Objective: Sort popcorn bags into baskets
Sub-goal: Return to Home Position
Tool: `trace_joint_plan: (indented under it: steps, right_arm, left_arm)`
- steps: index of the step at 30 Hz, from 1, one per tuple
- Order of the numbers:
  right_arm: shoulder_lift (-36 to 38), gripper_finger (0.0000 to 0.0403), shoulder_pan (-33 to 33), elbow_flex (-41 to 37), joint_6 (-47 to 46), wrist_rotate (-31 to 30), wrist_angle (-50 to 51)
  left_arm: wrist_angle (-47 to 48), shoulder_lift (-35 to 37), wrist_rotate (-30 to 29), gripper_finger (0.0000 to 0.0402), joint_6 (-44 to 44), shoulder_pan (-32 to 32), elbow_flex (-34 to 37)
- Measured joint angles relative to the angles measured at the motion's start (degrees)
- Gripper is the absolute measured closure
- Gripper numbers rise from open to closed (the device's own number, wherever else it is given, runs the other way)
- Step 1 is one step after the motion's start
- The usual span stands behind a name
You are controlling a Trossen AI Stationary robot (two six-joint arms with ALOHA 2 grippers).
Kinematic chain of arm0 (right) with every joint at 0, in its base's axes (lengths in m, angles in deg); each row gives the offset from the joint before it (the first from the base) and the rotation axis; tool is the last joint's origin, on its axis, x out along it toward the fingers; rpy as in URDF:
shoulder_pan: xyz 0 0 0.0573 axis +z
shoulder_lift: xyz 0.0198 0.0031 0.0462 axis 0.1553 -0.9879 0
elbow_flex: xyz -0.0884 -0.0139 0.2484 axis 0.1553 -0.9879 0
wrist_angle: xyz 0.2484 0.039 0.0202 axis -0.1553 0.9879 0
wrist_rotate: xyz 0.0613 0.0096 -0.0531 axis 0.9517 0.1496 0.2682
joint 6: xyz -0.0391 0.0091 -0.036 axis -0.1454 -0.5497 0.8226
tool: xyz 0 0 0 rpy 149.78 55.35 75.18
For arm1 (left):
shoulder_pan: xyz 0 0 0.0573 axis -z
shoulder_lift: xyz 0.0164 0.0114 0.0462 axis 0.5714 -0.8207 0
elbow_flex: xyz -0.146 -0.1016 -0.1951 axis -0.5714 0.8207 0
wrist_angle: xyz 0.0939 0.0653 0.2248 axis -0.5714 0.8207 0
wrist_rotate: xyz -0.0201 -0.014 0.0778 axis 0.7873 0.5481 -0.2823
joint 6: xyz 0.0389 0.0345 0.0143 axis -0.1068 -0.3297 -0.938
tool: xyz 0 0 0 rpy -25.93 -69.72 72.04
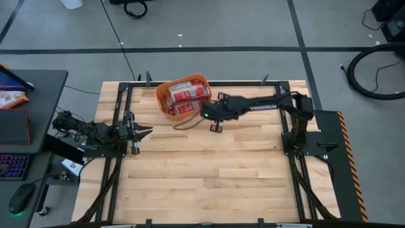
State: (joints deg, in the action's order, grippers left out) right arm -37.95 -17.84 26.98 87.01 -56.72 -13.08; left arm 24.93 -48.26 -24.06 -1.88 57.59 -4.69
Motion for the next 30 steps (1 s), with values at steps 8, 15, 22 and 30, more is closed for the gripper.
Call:
trace_joint_plan:
  steps: [8, 15, 22, 30]
  right_arm:
    - [12.66, 0.034, 4.34, -22.33, -8.2, -0.01, -18.4]
    - [24.09, 0.034, 6.45, -34.95, -17.74, -0.36, -26.02]
    - [35.02, 0.034, 8.49, -45.28, -21.7, 1.5, -35.87]
    - [46.94, 0.034, 9.44, -58.52, -22.47, 1.49, -51.79]
  left_arm:
    - [0.2, 0.0, -0.22, 0.0352, -0.05, -0.02, 0.0]
    - [0.59, 0.0, -0.25, 0.0352, 0.24, -0.02, 0.02]
    - [0.5, 0.0, -0.25, 0.0352, 0.26, -0.02, 0.02]
    - [0.48, 0.0, -0.25, 0.0352, 0.31, -0.02, 0.02]
